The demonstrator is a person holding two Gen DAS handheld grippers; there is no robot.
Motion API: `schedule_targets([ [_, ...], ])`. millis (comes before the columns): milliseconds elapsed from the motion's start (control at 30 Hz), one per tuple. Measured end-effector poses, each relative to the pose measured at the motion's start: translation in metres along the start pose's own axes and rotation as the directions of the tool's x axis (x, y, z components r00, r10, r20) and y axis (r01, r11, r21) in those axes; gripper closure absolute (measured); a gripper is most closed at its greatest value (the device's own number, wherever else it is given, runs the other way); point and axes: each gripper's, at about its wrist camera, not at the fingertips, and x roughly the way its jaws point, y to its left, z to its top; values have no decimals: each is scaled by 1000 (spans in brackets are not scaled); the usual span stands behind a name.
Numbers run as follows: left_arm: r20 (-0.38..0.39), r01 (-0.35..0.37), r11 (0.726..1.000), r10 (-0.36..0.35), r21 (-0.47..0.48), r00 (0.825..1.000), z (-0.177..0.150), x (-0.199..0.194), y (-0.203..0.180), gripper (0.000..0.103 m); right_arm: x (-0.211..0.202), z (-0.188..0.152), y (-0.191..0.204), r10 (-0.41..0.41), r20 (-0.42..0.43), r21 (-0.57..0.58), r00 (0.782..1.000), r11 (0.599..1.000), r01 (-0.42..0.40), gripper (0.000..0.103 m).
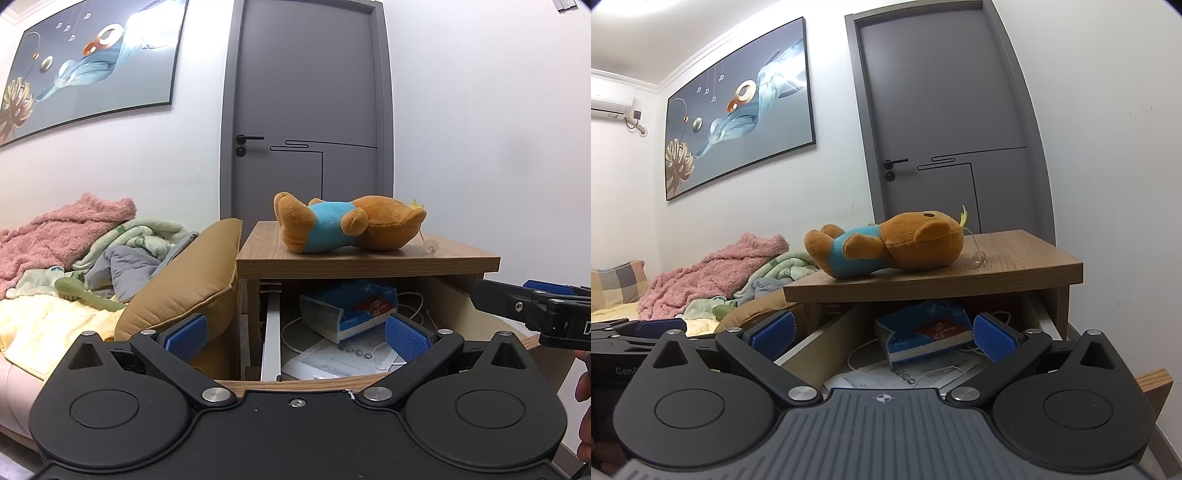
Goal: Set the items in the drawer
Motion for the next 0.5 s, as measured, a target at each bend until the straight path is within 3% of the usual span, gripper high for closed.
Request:
schedule_targets([
  [333, 12, 17, 1000, -17, -4, 1000, 1, -5, -3, 1, 2, 4, -7, -37, -4, 36, 999, 999, 37, 0],
  [500, 15, 31, 999, -31, -8, 999, 1, -6, -4, 1, 8, 23, -12, -47, 4, 35, 999, 998, 47, 0],
])
